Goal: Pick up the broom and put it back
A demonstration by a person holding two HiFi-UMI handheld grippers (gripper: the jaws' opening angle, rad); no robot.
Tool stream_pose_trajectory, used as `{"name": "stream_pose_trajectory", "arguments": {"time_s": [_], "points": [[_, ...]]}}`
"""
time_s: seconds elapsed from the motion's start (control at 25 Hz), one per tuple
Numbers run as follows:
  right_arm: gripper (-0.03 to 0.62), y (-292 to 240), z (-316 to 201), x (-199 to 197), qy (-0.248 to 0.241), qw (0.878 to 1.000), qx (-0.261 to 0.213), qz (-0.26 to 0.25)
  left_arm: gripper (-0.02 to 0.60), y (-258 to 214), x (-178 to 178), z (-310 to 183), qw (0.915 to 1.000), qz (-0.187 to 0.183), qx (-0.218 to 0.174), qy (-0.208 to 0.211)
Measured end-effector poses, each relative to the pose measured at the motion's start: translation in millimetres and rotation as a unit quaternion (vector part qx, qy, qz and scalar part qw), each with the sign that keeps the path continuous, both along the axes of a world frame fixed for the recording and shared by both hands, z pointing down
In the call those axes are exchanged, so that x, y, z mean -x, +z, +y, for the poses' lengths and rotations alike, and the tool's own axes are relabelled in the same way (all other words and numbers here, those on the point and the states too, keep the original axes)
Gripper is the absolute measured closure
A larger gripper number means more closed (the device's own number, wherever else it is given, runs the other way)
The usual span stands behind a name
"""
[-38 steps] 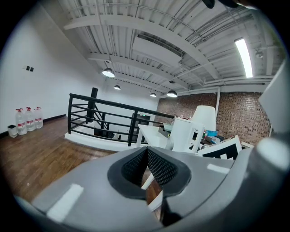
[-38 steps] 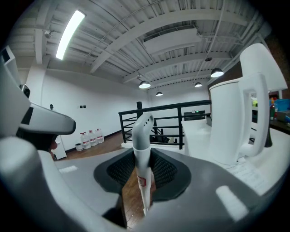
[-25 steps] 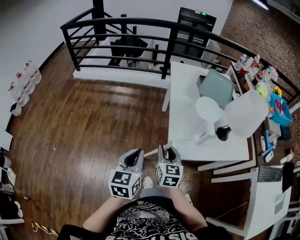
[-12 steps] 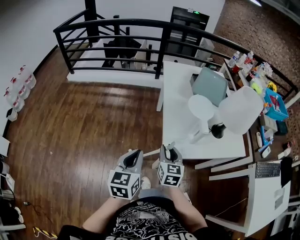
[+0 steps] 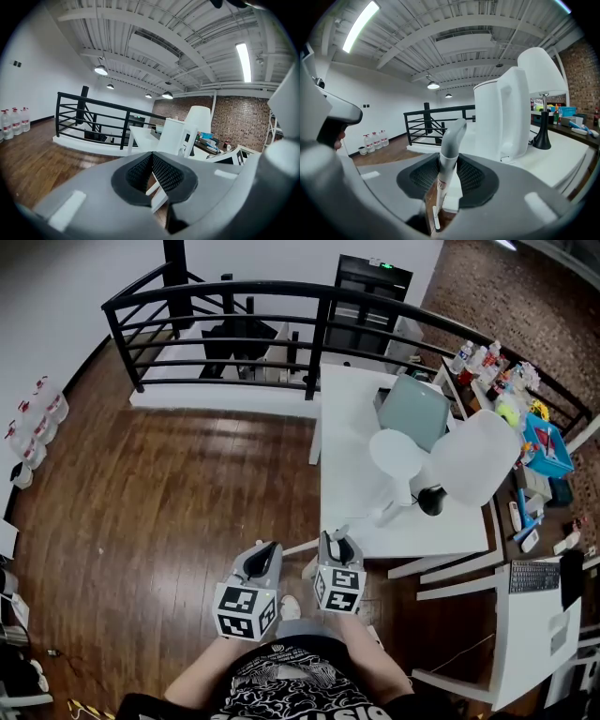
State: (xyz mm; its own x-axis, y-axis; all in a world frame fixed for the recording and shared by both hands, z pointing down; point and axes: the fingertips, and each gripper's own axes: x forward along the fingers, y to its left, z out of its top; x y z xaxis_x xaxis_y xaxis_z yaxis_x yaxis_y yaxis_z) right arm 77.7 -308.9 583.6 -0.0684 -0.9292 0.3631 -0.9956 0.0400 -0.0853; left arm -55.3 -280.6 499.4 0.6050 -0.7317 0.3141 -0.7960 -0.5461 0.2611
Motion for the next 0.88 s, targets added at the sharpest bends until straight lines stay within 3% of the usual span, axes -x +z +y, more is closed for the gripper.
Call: {"name": "stream_pose_trajectory", "arguments": {"time_s": [0.88], "points": [[0.448, -15, 34, -2, -0.003, 1.000, -0.003, -0.008, 0.575, -7, 5, 26, 0.9999, 0.008, -0.005, -0.006]]}}
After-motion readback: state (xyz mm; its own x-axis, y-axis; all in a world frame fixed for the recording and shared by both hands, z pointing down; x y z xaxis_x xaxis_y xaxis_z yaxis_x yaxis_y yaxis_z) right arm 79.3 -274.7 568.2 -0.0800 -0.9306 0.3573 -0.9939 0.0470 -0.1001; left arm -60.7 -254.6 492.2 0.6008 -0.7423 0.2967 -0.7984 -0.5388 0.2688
